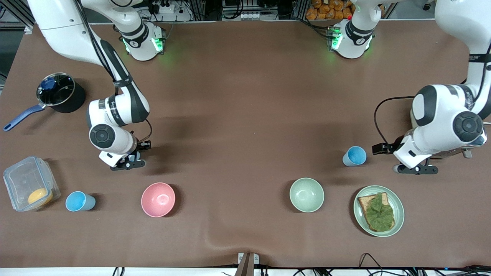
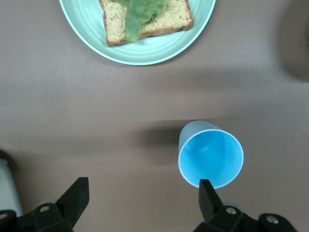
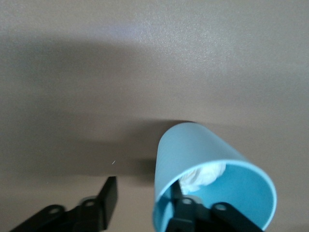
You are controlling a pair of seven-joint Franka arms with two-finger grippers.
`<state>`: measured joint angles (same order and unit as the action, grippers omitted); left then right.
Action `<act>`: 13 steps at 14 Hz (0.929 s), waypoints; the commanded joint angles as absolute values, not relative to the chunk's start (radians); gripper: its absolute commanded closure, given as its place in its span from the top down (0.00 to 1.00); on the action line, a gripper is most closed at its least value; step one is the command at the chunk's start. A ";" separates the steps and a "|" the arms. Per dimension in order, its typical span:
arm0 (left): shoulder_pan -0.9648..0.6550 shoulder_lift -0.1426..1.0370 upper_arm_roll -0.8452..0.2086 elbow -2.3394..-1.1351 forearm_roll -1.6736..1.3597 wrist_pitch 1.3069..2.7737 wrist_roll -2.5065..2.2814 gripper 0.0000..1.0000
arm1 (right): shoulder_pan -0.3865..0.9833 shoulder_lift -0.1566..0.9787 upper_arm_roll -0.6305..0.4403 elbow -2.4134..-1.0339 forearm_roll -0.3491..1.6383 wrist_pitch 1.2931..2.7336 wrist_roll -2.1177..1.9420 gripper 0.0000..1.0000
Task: Stack blue cups with both arms
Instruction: 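Grasp the blue cup with the right gripper while the left gripper lowers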
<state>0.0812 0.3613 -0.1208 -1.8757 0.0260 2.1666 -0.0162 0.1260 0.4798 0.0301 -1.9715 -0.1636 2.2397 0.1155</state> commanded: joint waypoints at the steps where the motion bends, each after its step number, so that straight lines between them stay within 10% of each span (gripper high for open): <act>1: 0.077 0.345 -0.135 -1.983 0.029 2.302 -0.110 1.00 | 0.114 0.489 0.040 -1.936 -0.192 2.227 0.124 0.00; 6: 0.037 0.399 -0.143 -1.997 0.029 2.401 -0.207 1.00 | 0.106 0.509 0.040 -1.893 -0.189 2.212 0.126 0.00; 13: 0.032 0.456 -0.141 -1.987 0.044 2.428 -0.198 1.00 | 0.262 0.506 0.057 -1.674 0.035 1.843 0.282 0.00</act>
<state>0.0362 0.4502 -0.1412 -1.9925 0.0259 2.4161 -0.1923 0.1912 0.4903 0.0592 -1.7409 -0.0341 1.9124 0.1860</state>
